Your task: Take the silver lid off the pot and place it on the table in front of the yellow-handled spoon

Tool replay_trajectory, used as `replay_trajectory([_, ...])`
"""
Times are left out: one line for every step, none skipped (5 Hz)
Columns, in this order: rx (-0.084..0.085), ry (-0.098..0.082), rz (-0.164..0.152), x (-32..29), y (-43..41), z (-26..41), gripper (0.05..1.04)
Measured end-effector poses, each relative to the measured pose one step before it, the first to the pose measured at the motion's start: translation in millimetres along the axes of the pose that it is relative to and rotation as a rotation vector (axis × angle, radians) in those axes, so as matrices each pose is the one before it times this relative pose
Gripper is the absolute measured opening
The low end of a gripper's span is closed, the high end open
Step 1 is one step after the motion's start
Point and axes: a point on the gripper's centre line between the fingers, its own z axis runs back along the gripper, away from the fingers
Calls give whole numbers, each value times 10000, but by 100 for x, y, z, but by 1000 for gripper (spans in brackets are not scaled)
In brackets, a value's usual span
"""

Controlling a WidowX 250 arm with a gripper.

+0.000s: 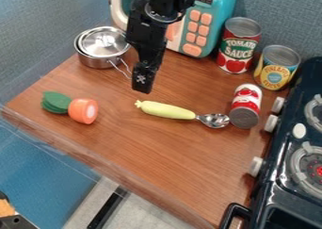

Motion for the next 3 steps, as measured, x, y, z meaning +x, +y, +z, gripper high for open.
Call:
replay_trajectory([250,-75,34,-57,231,-796,1001])
replay_trajectory([-219,-132,1140,1950,-1360,436,1001])
replay_trajectory([-247,218,1429,3654,-3132,1110,1001])
